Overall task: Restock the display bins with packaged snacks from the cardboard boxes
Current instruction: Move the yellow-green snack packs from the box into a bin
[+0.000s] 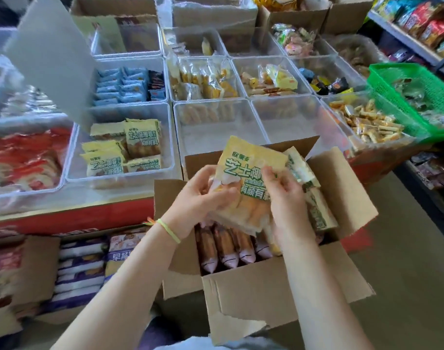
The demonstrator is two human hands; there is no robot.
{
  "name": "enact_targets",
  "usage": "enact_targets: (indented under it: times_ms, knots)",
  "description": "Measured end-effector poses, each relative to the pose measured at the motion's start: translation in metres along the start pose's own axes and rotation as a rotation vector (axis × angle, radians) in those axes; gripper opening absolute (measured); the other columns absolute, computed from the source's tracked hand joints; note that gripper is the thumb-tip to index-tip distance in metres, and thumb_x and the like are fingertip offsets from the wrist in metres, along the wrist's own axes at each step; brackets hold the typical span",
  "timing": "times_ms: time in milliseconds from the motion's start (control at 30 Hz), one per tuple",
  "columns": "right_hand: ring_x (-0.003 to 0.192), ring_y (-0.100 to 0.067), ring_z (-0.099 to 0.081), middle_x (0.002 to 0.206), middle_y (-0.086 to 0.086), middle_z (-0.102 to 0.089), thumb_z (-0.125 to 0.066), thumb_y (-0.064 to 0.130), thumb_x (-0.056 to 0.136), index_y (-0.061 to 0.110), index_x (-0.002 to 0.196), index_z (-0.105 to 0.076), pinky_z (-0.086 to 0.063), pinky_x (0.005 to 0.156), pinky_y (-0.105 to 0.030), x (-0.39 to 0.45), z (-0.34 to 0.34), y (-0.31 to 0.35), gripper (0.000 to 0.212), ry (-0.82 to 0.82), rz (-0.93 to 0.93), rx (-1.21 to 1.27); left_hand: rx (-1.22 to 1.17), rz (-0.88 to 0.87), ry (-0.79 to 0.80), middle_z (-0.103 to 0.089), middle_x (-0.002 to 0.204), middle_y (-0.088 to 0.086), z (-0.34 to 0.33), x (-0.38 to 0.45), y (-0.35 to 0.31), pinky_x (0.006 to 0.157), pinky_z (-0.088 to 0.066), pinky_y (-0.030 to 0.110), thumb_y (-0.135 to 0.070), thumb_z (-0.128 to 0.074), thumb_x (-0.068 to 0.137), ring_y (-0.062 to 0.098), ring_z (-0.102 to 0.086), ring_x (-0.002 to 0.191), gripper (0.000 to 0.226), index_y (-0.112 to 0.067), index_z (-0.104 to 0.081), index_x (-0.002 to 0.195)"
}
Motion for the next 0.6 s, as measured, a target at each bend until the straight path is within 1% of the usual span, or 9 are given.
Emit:
enact_targets:
  times_ms: [100,133,200,267,333,400,467,533,600]
  knots:
    - [0.095,-0.017,-0.073,0.106,-0.003,-0.076,-0.068,0.023,0.080,0.015,0.112,-0.065,-0.060,0.075,-0.029,-0.002,-0.061,0.006,0.034,0.450,-0.123,0.000,-0.089,-0.073,-0.104,-0.073,0.111,0.009,0.060,-0.009,-0.026,0.084,-0.056,0.038,-0.028,-0.080,0.072,0.024,-0.069,0.100,0.045,-0.014,-0.064,0.111]
    - [0.097,-0.016,-0.072,0.106,0.000,-0.076,-0.071,0.021,0.076,0.018,0.114,-0.064,-0.061,0.078,-0.032,-0.003,-0.080,0.003,0.039,0.546,-0.154,-0.065,-0.085,-0.103,-0.134,-0.073,0.110,0.008,0.080,-0.010,-0.033,0.081,-0.056,0.035,-0.029,-0.080,0.071,0.022,-0.069,0.098,0.045,-0.013,-0.065,0.110]
    - [0.103,-0.017,-0.071,0.110,0.002,-0.075,-0.076,0.021,0.070,0.024,0.116,-0.064,-0.060,0.087,-0.041,0.002,-0.116,-0.004,0.048,0.605,-0.167,-0.226,-0.071,-0.142,-0.174,-0.073,0.109,0.009,0.116,-0.011,-0.042,0.080,-0.056,0.032,-0.033,-0.078,0.069,0.020,-0.069,0.097,0.047,-0.011,-0.066,0.109]
    - [0.105,-0.019,-0.070,0.114,0.000,-0.074,-0.077,0.025,0.070,0.025,0.119,-0.065,-0.059,0.085,-0.047,0.008,-0.152,-0.011,0.050,0.622,-0.172,-0.265,-0.084,-0.138,-0.178,-0.072,0.111,0.011,0.150,-0.009,-0.043,0.082,-0.056,0.034,-0.036,-0.078,0.070,0.021,-0.068,0.099,0.049,-0.010,-0.066,0.110]
    - [0.107,-0.021,-0.070,0.117,-0.001,-0.073,-0.075,0.029,0.074,0.025,0.124,-0.063,-0.059,0.081,-0.046,0.015,-0.186,-0.018,0.051,0.635,-0.217,-0.250,-0.094,-0.119,-0.153,-0.073,0.111,0.010,0.179,-0.005,-0.042,0.084,-0.057,0.035,-0.039,-0.077,0.071,0.021,-0.069,0.099,0.049,-0.012,-0.067,0.110]
    - [0.102,-0.019,-0.071,0.113,0.001,-0.074,-0.073,0.032,0.075,0.024,0.121,-0.065,-0.060,0.077,-0.043,0.024,-0.211,-0.026,0.047,0.571,-0.250,-0.260,-0.035,-0.079,-0.162,-0.074,0.106,0.005,0.206,0.003,-0.041,0.079,-0.058,0.031,-0.046,-0.074,0.073,0.016,-0.070,0.095,0.043,-0.019,-0.069,0.106]
    - [0.095,-0.018,-0.073,0.106,0.002,-0.076,-0.075,0.033,0.077,0.023,0.113,-0.068,-0.060,0.076,-0.044,0.034,-0.227,-0.034,0.038,0.455,-0.261,-0.278,0.001,-0.003,-0.289,-0.073,0.093,0.001,0.241,0.015,-0.030,0.065,-0.056,0.026,-0.050,-0.063,0.087,0.013,-0.068,0.081,0.030,-0.023,-0.069,0.099]
    - [0.089,-0.016,-0.073,0.101,0.004,-0.076,-0.074,0.030,0.085,0.023,0.109,-0.070,-0.059,0.069,-0.039,0.045,-0.233,-0.039,0.026,0.313,-0.241,-0.283,0.103,0.059,-0.517,-0.072,0.084,0.006,0.282,0.027,-0.013,0.066,-0.055,0.033,-0.044,-0.054,0.097,0.022,-0.067,0.075,0.033,-0.016,-0.069,0.090]
    - [0.090,-0.015,-0.073,0.104,0.004,-0.076,-0.072,0.029,0.088,0.021,0.114,-0.069,-0.057,0.067,-0.035,0.058,-0.234,-0.038,0.027,0.197,-0.221,-0.270,0.540,0.073,-0.676,-0.071,0.088,0.006,0.317,0.039,-0.002,0.073,-0.052,0.035,-0.033,-0.057,0.094,0.027,-0.065,0.084,0.024,-0.013,-0.070,0.091]
Point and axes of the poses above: each hand's wrist, its own x-axis towards the middle knuckle, its own z-axis out of the back of the hand, y = z × x, the point moved 5 cm from there along x, towards the middle knuckle
